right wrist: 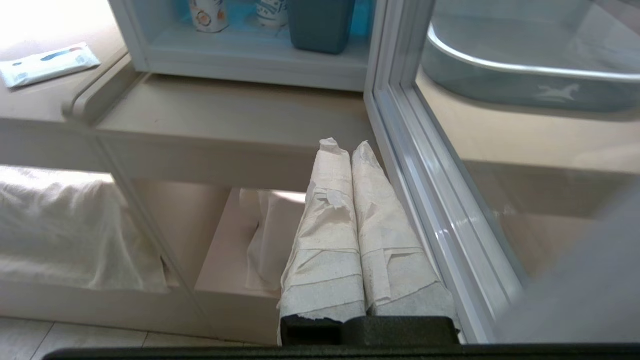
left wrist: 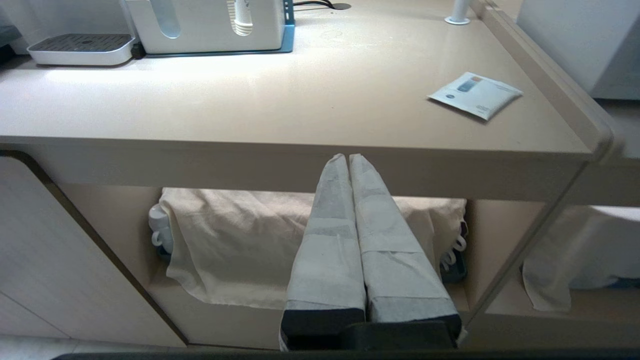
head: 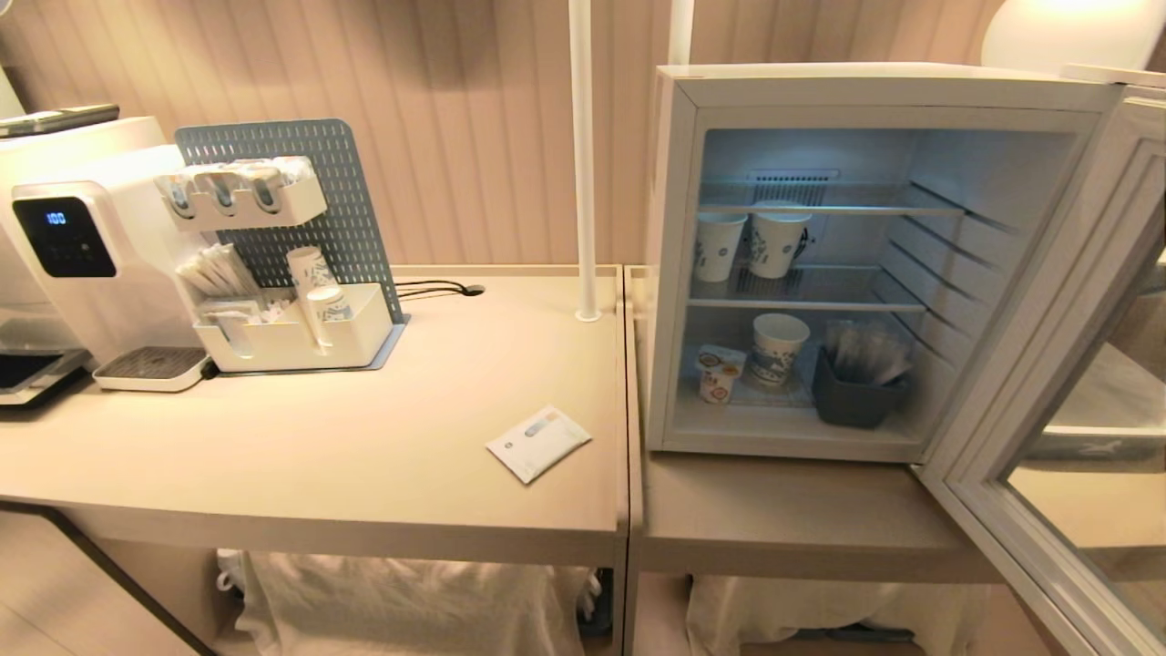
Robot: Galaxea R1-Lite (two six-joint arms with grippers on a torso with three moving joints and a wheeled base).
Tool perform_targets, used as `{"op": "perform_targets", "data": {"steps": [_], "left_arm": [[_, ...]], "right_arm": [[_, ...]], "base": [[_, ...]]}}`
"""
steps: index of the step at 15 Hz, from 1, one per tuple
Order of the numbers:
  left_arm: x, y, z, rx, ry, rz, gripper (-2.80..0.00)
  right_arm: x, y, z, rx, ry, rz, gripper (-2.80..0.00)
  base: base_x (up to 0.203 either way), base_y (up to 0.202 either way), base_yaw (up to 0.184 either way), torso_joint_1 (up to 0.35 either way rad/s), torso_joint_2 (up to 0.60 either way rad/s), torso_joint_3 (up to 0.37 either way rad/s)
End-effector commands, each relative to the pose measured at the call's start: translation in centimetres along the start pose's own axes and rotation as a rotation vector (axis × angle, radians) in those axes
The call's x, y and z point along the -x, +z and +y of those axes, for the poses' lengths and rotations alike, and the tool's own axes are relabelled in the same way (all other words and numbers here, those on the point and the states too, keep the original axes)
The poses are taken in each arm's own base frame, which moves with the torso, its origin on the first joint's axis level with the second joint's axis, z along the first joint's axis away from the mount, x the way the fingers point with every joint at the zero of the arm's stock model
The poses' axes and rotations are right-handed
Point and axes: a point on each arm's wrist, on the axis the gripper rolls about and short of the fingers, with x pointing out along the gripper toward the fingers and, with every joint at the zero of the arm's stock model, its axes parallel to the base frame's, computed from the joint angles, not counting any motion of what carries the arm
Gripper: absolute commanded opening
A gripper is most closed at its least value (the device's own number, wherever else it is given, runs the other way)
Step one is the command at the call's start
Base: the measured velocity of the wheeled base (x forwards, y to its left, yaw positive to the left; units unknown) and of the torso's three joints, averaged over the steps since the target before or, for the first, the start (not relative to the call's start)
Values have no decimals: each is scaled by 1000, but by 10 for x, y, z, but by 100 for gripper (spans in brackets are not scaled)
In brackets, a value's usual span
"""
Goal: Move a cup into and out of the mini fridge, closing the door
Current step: Take the yoghurt out of the freezer
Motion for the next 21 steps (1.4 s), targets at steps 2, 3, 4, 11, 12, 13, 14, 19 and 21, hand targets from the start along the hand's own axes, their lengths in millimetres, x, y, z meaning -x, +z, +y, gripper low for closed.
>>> {"op": "perform_targets", "data": {"steps": [2,3,4,11,12,13,14,19,21], "left_arm": [[0,0,0,2,0,1,-280],[0,0,0,2,0,1,-280],[0,0,0,2,0,1,-280],[0,0,0,2,0,1,-280],[0,0,0,2,0,1,-280],[0,0,0,2,0,1,-280],[0,0,0,2,0,1,-280],[0,0,0,2,0,1,-280],[0,0,0,2,0,1,-280]], "right_arm": [[0,0,0,0,0,-1,-280],[0,0,0,-3,-5,-9,-280],[0,3,0,-6,-4,-22,-280],[-68,120,-9,-51,78,181,-280],[-94,121,-8,-51,120,267,-280],[-122,118,-3,-48,171,348,-280],[-149,112,4,-41,224,415,-280],[-246,53,56,19,404,584,-280],[-273,28,79,37,449,563,-280]], "base": [[195,0,0,2,1,-1],[170,0,3,-1,-1,2],[95,0,0,2,12,-7],[0,0,0,0,0,0],[0,0,0,0,0,0],[0,0,0,0,0,0],[0,0,0,0,0,0],[0,0,0,0,0,0],[0,0,0,0,0,0]]}}
